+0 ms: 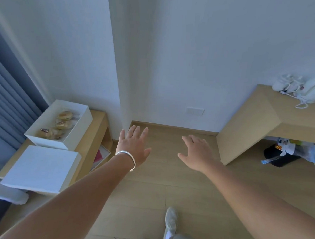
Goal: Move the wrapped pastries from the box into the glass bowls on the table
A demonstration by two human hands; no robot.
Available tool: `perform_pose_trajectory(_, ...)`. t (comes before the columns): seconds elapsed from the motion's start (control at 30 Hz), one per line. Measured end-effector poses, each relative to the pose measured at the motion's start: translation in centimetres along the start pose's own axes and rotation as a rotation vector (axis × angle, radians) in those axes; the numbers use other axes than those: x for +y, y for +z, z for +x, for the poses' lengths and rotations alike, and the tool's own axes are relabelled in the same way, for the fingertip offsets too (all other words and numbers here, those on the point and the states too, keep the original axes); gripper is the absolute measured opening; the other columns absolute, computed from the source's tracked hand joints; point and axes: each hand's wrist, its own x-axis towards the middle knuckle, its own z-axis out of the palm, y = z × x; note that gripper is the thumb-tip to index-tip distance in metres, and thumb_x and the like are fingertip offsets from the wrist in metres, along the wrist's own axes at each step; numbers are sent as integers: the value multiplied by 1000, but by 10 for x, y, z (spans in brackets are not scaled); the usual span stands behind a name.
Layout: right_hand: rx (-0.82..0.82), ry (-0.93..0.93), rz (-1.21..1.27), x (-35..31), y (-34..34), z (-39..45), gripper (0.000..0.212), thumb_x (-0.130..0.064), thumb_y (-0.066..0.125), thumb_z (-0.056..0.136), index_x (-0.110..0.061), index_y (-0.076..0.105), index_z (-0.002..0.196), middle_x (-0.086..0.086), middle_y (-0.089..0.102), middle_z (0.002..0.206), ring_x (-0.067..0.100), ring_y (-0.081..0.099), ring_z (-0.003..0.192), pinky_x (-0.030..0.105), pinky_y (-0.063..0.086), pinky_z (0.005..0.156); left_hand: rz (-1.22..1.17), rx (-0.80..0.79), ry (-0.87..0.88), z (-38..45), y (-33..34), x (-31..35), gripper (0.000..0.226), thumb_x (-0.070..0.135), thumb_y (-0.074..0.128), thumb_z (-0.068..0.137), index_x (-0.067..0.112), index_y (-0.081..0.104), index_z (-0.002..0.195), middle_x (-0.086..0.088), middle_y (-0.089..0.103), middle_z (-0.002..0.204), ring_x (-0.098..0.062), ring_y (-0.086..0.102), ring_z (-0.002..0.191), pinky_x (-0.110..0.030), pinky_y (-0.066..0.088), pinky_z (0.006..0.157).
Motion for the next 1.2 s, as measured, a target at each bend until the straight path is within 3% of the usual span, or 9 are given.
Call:
perform_pose_trajectory(0.33, -13, -160, 1, -32, -21, 133, 70, -51, 50, 91, -23, 26, 150, 5, 32, 153, 25, 29, 140, 41, 21, 116, 4, -21, -115, 91, 3, -54, 74, 55, 34, 93, 21, 1, 151, -7, 14, 157, -24, 3, 146, -49, 3, 116)
perform_pose_trajectory(0.77, -98, -455, -26, -73, -60, 362, 72, -50, 49, 92, -23, 19, 153, 7, 21, 159, 25, 18, 146, 43, 13, 120, 13, -68, -412, 241, 0, -131, 74, 54, 36, 92, 22, 2, 150, -6, 16, 157, -25, 5, 146, -50, 4, 115)
perform_pose_trajectory(1.2, -218, -825, -61, -228, -53, 454, 73, -49, 49, 92, -22, 19, 153, 8, 21, 159, 24, 19, 146, 41, 15, 119, 8, -93, -788, 217, 2, -245, 74, 56, 39, 90, 23, 10, 148, -7, 23, 155, -26, 14, 144, -50, 11, 116)
